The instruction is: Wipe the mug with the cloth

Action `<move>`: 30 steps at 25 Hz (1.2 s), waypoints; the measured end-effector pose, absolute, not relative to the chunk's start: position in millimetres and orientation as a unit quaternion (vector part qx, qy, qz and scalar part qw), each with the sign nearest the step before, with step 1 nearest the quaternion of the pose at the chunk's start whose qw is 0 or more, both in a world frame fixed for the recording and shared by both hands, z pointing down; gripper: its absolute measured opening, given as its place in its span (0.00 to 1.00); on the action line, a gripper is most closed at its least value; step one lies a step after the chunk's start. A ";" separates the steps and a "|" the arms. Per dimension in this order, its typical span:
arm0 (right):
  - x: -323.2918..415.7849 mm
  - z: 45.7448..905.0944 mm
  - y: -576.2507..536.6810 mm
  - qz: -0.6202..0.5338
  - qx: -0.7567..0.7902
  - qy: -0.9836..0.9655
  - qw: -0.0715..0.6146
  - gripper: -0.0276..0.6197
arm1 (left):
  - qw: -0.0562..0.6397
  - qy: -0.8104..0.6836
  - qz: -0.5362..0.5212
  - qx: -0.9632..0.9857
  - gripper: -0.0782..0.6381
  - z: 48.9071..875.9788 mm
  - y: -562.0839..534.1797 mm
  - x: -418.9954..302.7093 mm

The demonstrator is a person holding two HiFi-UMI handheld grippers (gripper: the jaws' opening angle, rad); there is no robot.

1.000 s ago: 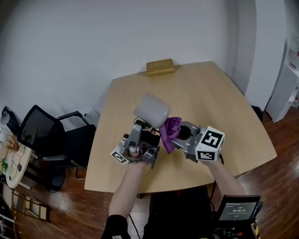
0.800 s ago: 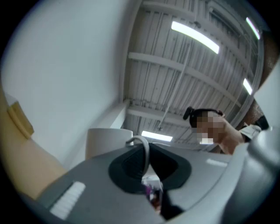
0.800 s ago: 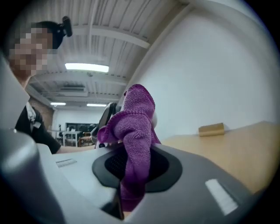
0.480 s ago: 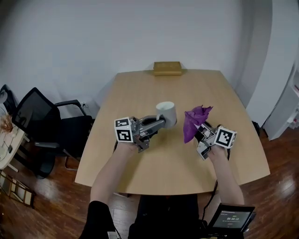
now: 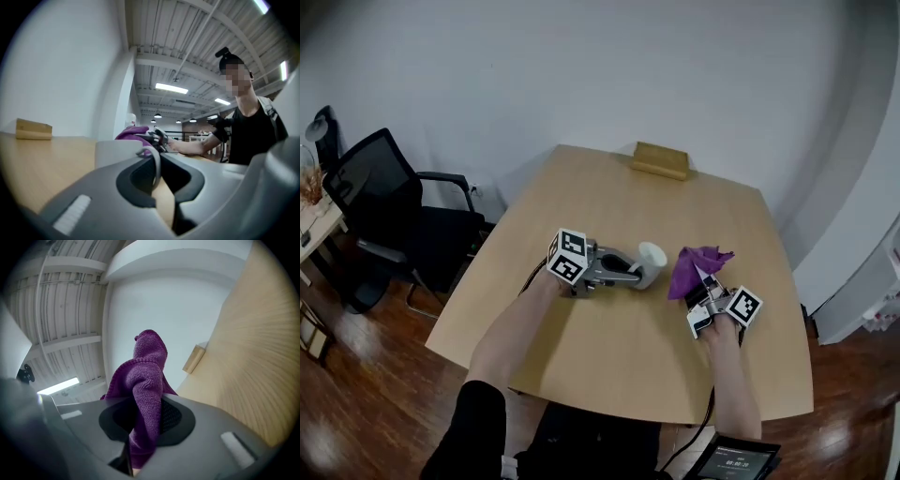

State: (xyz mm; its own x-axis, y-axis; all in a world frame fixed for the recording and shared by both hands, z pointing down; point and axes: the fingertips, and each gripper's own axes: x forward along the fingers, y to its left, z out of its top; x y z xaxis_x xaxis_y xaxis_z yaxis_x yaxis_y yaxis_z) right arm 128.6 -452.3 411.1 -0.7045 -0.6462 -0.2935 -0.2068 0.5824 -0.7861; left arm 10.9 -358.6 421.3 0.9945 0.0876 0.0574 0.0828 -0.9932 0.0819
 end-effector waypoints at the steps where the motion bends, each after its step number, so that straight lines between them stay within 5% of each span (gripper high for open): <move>1: 128.8 410.9 -452.4 -0.382 -0.249 0.840 0.294 0.14 | 0.036 0.045 0.045 0.997 0.17 426.1 -361.2 8.9; 14: 123.3 404.3 -439.0 -0.384 -0.208 0.847 0.305 0.14 | -0.049 -0.206 0.210 0.954 0.25 455.7 -463.8 -33.5; 24: 118.9 404.6 -429.0 -0.388 -0.198 0.848 0.302 0.14 | -0.018 -0.340 0.213 0.916 0.26 454.3 -497.3 -78.0; 30: 119.9 403.7 -428.9 -0.385 -0.200 0.851 0.297 0.14 | 0.003 -0.299 0.235 0.925 0.30 463.9 -483.2 -88.8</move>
